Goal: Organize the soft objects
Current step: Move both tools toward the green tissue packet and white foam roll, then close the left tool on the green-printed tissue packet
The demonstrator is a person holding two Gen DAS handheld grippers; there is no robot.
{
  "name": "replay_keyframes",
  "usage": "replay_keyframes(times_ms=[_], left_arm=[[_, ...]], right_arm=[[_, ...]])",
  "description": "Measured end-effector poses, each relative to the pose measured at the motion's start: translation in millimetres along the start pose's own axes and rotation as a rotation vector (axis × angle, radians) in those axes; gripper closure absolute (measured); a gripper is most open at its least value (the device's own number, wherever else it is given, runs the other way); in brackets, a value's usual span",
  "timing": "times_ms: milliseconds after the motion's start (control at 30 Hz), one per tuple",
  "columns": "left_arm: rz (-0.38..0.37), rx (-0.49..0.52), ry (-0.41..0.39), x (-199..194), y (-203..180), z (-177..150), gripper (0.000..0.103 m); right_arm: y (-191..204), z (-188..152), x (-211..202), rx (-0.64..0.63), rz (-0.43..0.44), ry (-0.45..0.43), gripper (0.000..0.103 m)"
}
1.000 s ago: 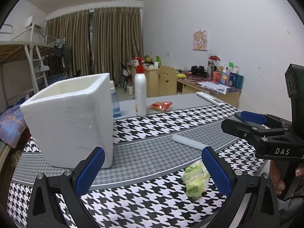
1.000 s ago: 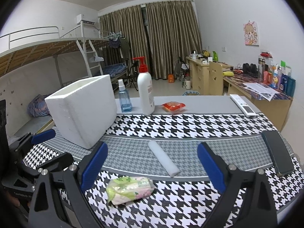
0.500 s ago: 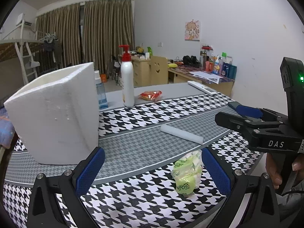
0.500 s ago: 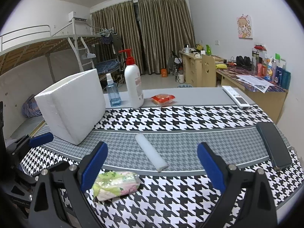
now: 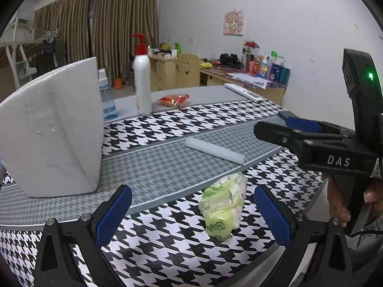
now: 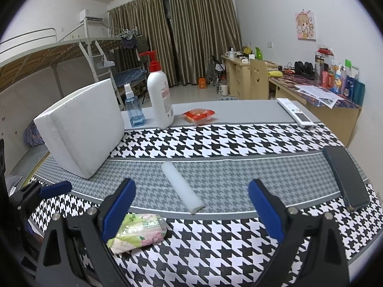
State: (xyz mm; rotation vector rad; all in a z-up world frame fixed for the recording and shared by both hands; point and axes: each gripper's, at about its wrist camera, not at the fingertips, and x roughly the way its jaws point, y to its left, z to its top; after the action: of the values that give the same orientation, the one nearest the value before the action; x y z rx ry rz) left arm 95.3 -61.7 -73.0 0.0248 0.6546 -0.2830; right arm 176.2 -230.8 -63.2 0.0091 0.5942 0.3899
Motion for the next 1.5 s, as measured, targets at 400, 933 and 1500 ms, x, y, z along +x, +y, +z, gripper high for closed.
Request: replay_keyframes(times_ms=[400,933,1500], left_arm=[[-0.016,-0.008,0.059,14.4,-3.3,-1.3,0.001],[-0.014,0.016,0.111,35.4,-13.4,-5.0,0.001],[-0.043,0.034,0.171,51.9,-19.5,-2.7,0.006]], right_arm=[[-4.9,-4.4,4.5,0.007,-0.004,0.023,0.006],[-12.0,-10.5,18.6,-0.009,0.009,0.076,0.006],[-17.7,-13.4,26.4,0.003,0.041,0.088,0.006]])
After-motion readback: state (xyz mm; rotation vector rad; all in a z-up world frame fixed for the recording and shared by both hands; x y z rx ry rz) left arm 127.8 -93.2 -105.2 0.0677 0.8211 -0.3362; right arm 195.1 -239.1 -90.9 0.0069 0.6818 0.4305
